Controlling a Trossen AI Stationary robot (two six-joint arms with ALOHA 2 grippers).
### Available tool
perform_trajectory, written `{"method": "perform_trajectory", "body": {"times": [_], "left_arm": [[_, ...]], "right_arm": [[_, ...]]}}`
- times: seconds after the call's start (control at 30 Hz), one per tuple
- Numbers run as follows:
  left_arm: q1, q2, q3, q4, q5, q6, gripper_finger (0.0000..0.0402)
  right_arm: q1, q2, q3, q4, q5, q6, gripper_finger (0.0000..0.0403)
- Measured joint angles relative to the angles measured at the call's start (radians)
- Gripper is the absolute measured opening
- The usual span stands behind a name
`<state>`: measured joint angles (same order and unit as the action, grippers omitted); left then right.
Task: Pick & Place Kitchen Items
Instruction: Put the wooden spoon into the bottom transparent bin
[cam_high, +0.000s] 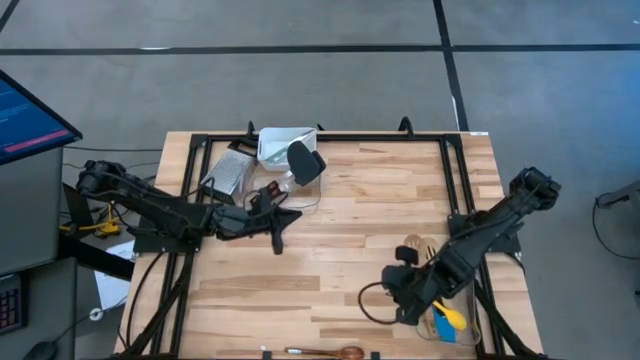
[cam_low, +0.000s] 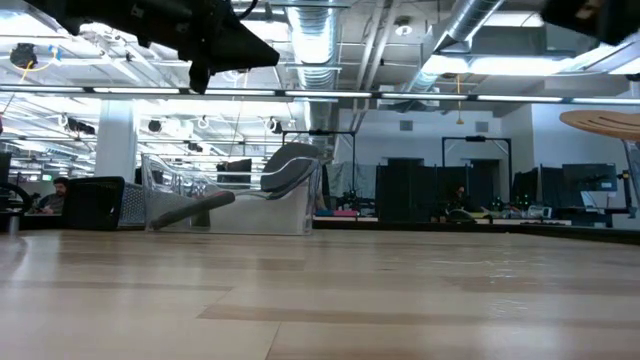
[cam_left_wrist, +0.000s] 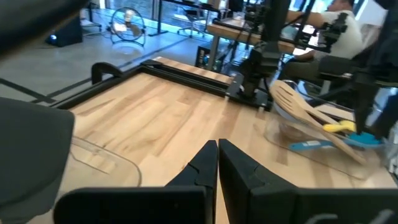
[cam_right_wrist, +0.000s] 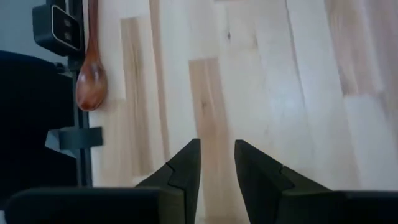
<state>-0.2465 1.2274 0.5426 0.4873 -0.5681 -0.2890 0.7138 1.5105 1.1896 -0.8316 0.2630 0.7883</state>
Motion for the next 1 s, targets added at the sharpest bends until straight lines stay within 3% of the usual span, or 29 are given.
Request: {"method": "perform_trajectory", "body": {"times": [0.37, 0.67, 1.0], "left_arm": [[-0.096, 0.000, 0.000, -0.002, 0.001, -0.003, 0.0002], [-0.153, 0.000, 0.000, -0.002, 0.001, -0.003, 0.0002], [-0.157, 0.000, 0.000, -0.091, 0.001, -0.003, 0.0002]], "right_arm": [[-0.123, 0.000, 0.000, 0.033, 0.000, -0.206, 0.0092], [-0.247, 0.000, 0.000, 0.170, 0.000, -0.403, 0.0092], [-0.342, 0.000, 0.000, 0.269, 0.000, -0.308, 0.0092]]}}
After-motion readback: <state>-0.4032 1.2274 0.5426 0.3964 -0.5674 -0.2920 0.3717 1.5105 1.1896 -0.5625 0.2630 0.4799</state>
